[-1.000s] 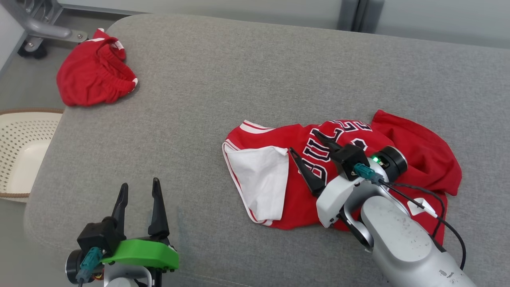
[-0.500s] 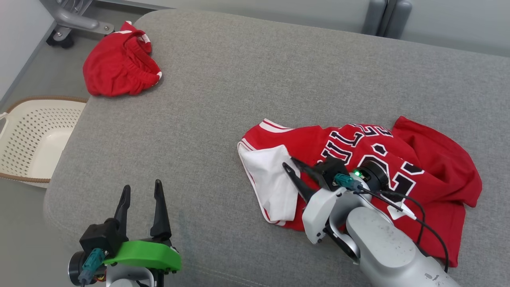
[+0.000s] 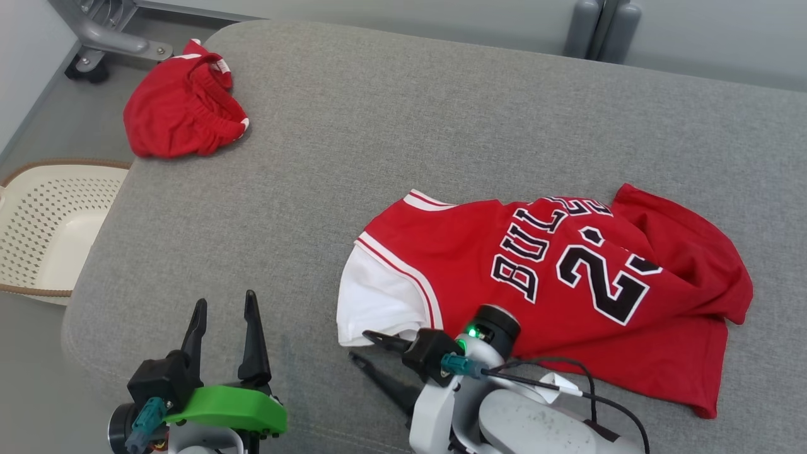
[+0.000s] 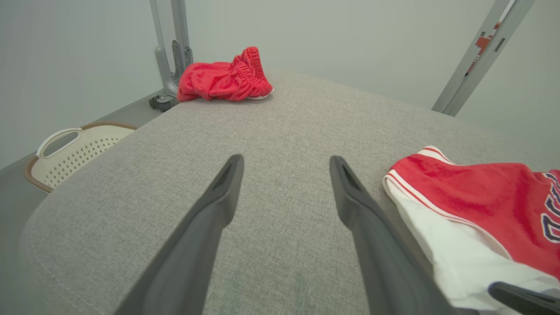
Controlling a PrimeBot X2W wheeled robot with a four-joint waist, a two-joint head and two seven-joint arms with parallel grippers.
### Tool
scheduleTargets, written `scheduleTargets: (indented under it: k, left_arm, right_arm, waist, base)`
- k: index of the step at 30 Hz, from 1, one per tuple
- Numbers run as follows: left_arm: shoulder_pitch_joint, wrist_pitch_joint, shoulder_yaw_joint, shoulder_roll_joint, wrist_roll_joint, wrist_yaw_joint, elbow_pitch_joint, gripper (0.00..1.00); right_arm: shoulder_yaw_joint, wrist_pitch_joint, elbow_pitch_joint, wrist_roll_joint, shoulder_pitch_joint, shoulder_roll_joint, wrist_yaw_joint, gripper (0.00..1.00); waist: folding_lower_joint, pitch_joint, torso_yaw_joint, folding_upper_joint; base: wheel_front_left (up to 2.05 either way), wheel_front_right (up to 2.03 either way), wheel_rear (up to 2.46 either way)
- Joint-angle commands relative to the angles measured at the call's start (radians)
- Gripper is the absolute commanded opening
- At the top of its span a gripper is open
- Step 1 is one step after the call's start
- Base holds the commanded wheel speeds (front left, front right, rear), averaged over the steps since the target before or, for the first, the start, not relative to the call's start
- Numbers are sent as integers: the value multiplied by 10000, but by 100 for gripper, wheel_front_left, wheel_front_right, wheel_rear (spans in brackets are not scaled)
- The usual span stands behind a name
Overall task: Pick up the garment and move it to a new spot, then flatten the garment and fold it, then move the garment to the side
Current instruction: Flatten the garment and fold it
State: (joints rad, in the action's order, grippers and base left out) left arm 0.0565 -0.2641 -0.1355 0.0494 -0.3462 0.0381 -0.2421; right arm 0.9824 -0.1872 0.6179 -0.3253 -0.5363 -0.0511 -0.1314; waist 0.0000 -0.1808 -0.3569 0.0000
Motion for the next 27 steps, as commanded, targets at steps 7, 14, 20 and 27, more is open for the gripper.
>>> scheduleTargets:
  k: [7,14,20,27]
  left_arm:
    - [-8,-5,117,19,105,22,44,100]
    - [-62,-5,215,19,145,24,84,100]
    - [47,-5,157,19,163,-42,77,100]
    - [205,-5,9,19,73,-37,26,100]
  right_arm:
    - [-131,-480,-366,-474,-458,-147,14,100]
    - [-3046,-329,-570,393,-84,-1047,14,100]
    - [-4382,1104,-784,1176,323,-1755,14,100]
    - [-4682,2583,-1202,1463,111,-2346,14,100]
  waist:
    - [0,-45,413,0]
    - [0,51,875,0]
    - [0,-26,1084,0]
    - [0,-130,945,0]
  base:
    - [0,0,0]
    - [0,0,0]
    - [0,0,0]
    - [0,0,0]
